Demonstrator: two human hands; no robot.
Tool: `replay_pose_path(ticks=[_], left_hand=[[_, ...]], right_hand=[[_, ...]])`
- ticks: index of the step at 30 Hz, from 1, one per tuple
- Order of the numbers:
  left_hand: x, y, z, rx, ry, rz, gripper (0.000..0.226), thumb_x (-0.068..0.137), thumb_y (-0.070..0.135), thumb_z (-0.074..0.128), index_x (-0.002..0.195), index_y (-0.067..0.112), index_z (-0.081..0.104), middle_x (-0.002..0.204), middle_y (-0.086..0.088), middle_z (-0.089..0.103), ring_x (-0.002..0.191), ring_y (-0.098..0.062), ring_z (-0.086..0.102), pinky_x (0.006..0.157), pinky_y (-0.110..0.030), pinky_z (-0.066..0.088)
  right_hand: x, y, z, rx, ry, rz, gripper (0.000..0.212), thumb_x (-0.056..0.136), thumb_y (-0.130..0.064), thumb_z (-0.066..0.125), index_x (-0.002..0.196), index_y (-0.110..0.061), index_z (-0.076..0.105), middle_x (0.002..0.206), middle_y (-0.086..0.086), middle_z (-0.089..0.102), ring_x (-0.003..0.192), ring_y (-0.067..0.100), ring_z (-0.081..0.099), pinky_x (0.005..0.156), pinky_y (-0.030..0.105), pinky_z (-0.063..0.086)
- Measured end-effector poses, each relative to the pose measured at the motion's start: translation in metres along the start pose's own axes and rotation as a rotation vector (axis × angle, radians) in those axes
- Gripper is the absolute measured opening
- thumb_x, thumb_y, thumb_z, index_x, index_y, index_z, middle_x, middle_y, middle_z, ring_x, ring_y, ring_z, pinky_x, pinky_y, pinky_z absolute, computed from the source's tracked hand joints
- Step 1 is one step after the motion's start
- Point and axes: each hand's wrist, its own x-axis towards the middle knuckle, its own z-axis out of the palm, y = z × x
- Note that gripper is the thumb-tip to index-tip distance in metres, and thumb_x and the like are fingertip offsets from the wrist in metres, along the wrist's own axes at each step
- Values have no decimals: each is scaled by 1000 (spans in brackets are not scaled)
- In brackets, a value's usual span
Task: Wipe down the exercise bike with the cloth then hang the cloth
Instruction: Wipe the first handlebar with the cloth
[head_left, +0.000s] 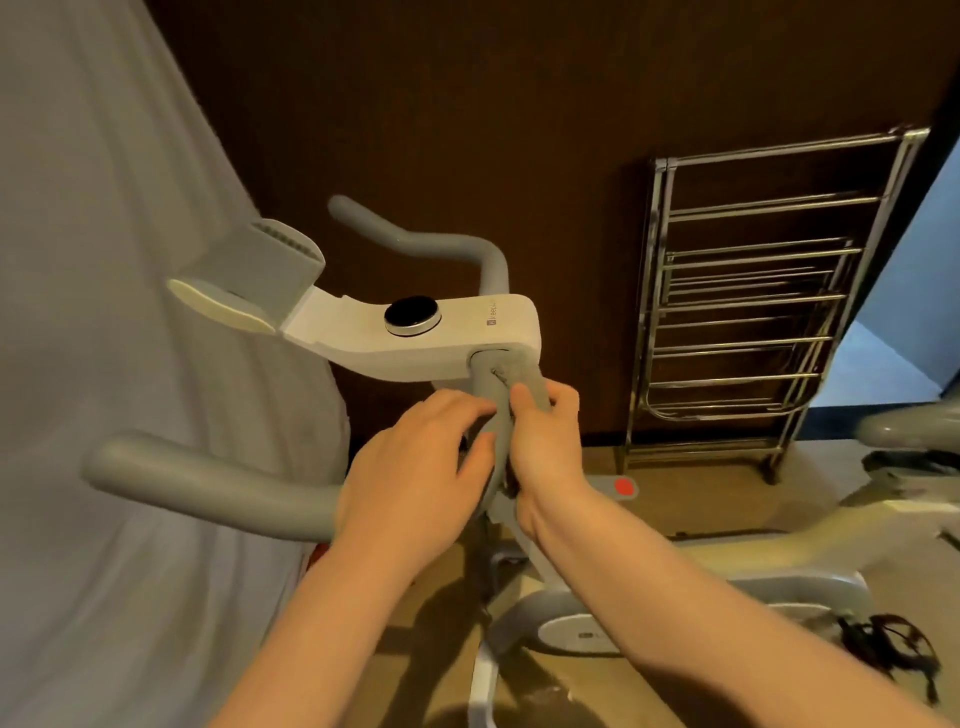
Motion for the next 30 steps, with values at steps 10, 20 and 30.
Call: replay_pose_path(ticks=[10, 20, 30], left_hand=[[-4, 5, 0, 45, 47, -53, 31, 96, 43, 42, 124, 48, 54, 125, 33, 50, 106, 4, 50, 69, -9, 37], [-6, 6, 3, 95, 179, -149, 24, 93, 41, 46, 107, 44, 66, 102, 34, 58, 89, 3, 54, 62, -6, 31], [-36, 16, 38, 33, 675, -368, 23, 93, 23, 46, 94, 31, 68, 97, 20, 64, 87, 5, 52, 87, -32, 37]], right_hand=[[9, 16, -8, 116, -45, 47, 16, 99, -28, 52, 114, -29, 58, 102, -1, 67, 95, 17, 65, 85, 41, 56], [4, 14, -25, 61, -253, 68, 21, 102, -28, 44, 120, -25, 55, 108, -1, 64, 97, 11, 61, 84, 31, 51], [62, -8, -47, -784, -544, -970, 33, 92, -33, 50, 122, -29, 62, 107, -8, 54, 106, 6, 38, 87, 25, 32]])
